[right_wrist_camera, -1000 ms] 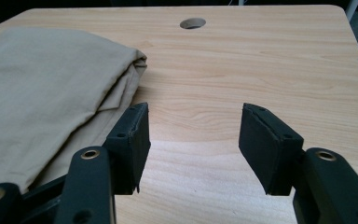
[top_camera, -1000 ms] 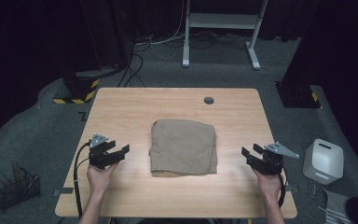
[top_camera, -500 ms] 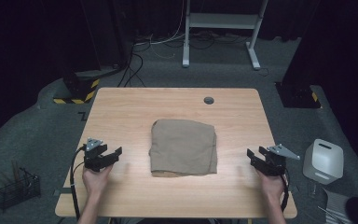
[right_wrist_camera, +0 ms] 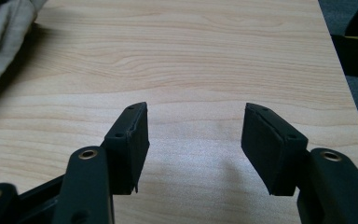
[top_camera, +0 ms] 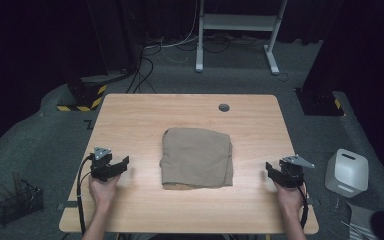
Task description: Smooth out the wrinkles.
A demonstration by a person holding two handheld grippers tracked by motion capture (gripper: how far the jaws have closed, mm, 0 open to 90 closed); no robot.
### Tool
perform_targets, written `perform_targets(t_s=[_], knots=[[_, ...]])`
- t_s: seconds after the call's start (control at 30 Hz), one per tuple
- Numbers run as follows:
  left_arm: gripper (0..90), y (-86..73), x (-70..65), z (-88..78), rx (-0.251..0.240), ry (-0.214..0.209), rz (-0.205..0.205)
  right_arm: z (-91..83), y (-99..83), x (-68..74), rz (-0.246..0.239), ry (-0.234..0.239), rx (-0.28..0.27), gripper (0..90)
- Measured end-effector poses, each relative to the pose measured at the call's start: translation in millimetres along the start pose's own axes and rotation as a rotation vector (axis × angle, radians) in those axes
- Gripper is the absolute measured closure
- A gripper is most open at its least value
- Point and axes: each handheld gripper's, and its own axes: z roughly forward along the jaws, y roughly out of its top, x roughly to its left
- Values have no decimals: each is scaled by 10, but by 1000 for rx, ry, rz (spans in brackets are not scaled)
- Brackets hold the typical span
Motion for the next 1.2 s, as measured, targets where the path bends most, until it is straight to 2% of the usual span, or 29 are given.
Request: perform_targets(t_s=[0.13, 0.23, 0.33, 0.4, 0.57, 0.73, 0.9, 1.0, 1.2], knots=[[270, -10, 3, 32, 17, 12, -1, 44, -12, 9, -5, -14, 17, 412], [268, -13, -1, 42, 12, 14, 0, 74, -17, 26, -26, -23, 32, 411], [268, -21, 9, 81, 28, 16, 0, 99, -20, 40, -32, -16, 50, 416], [269, -30, 9, 110, 45, 20, -8, 94, -20, 49, -33, -11, 43, 417], [262, -71, -28, 164, 80, 55, 45, 112, -19, 51, -38, -7, 69, 397], [255, -77, -20, 156, 78, 60, 38, 119, -20, 61, -49, -5, 82, 375], [251, -79, -22, 155, 79, 63, 37, 115, -23, 85, -67, -23, 76, 374], [251, -83, -33, 152, 77, 59, 37, 119, -20, 66, -49, -6, 81, 382], [251, -90, -46, 146, 77, 49, 44, 120, -20, 69, -58, -2, 78, 399]])
